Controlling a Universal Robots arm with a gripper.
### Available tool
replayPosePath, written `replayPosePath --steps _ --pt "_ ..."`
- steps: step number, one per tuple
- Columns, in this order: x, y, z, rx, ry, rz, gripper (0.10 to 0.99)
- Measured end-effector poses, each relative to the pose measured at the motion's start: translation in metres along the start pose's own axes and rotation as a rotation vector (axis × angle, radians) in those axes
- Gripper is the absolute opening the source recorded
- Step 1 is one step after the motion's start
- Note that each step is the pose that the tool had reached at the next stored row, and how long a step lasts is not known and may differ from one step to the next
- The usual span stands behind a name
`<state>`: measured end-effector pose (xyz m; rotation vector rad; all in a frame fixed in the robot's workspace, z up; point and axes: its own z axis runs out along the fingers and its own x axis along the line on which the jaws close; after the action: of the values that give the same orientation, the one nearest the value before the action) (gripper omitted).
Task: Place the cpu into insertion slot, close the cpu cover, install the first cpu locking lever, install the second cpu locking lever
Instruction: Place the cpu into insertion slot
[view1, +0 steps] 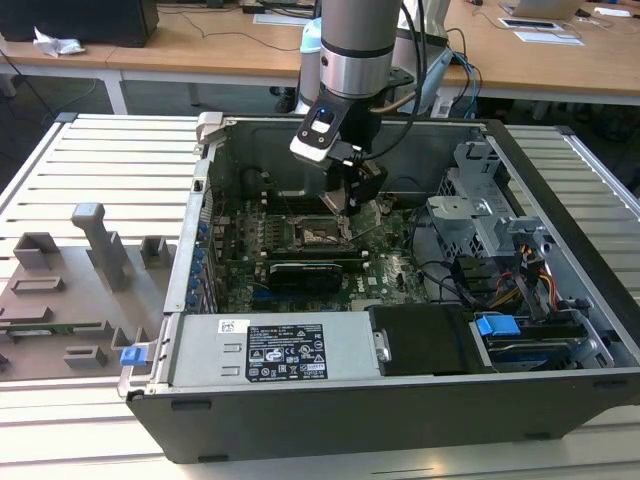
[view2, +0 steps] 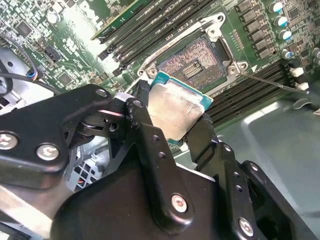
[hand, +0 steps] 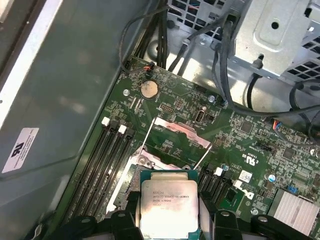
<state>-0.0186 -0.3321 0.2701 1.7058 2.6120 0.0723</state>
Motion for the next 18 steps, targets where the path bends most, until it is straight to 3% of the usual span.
replayPosePath --steps 18 --pt "-0.0003 0.0006 0.0004 0.000 -0.0081 0.128 0.545"
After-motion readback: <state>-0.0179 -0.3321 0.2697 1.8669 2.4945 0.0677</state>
